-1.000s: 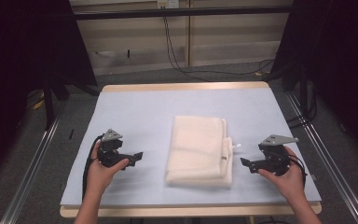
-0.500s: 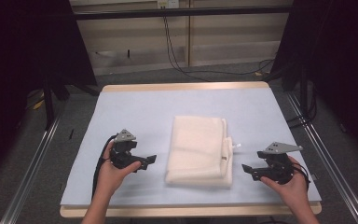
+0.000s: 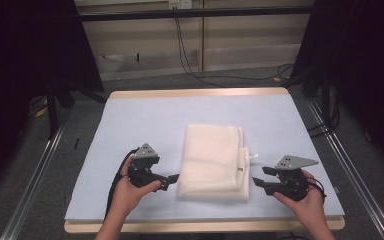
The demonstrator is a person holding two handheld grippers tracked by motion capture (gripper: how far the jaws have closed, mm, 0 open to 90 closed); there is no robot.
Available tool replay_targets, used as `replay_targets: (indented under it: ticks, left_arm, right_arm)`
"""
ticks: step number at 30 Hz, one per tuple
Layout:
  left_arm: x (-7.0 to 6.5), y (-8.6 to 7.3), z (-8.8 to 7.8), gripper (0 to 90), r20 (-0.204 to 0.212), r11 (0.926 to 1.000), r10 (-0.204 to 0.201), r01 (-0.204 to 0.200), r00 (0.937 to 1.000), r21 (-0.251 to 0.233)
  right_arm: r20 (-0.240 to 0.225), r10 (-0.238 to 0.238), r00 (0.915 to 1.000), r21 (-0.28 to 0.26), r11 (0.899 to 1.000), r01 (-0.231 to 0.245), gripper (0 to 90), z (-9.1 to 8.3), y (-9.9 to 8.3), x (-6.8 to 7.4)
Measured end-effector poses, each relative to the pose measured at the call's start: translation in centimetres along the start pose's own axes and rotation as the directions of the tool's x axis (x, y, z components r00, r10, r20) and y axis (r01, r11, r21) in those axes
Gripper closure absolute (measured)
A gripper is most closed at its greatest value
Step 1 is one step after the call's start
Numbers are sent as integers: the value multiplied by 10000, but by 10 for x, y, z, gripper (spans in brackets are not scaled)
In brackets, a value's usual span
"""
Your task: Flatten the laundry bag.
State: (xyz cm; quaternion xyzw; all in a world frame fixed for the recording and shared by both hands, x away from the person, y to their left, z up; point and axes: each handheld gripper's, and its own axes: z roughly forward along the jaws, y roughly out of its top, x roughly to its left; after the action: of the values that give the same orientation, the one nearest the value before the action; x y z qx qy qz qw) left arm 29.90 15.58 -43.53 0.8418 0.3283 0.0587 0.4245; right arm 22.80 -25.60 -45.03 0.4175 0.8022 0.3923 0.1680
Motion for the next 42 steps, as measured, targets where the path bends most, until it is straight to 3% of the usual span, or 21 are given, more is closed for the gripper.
replay_targets:
  ticks: [5,10,16,19,29,36,37,42]
  left_arm:
    - [-6,1,2,38,312,9997,-242,245,9992,-77]
    - [-9,-1,5,39,180,9997,-223,221,9996,94]
    - [-13,-1,5,44,211,9998,-67,63,9998,167]
    - [-17,-1,7,44,302,9999,-25,20,9995,166]
    - [-27,-2,11,43,665,9995,210,-224,9976,203]
    - [-34,-2,14,30,820,9989,374,-395,9959,243]
    - [-36,-1,17,25,951,9974,615,-649,9936,323]
    - [-43,-1,24,0,1351,9953,783,-851,9877,453]
  right_arm:
    - [-694,-27,9976,-70,10000,22,663,0,4,5]
    - [-1178,-368,9924,44,9993,376,730,6,10,15]
    - [-1319,-786,9881,455,9953,852,798,19,11,22]
    - [-1441,-768,9866,682,9938,873,863,23,10,23]
    - [-1667,-963,9813,1029,9881,1145,870,30,9,22]
    - [-1863,-960,9778,837,9900,1132,867,33,10,22]
    - [-1868,-929,9780,827,9905,1099,867,33,10,22]
    - [-1902,-968,9770,863,9896,1149,866,34,11,22]
